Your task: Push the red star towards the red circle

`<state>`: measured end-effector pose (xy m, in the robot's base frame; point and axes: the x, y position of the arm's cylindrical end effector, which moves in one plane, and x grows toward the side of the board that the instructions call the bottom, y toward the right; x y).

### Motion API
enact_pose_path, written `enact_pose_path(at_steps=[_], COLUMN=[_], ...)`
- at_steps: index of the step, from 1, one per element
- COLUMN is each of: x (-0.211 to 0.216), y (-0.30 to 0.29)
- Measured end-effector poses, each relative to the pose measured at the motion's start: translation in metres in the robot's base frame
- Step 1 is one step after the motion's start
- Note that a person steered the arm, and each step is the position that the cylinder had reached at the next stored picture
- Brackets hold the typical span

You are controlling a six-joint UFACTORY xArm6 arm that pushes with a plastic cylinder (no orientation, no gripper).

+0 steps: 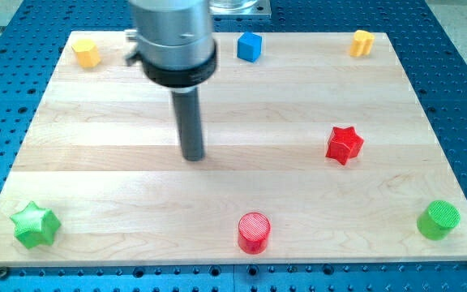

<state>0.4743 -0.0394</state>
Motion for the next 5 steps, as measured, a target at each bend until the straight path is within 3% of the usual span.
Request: enact_pose_path(at_steps=[1, 2, 5], x=[-0.015, -0.055, -0.065], y=[0.047, 0.099, 0.187])
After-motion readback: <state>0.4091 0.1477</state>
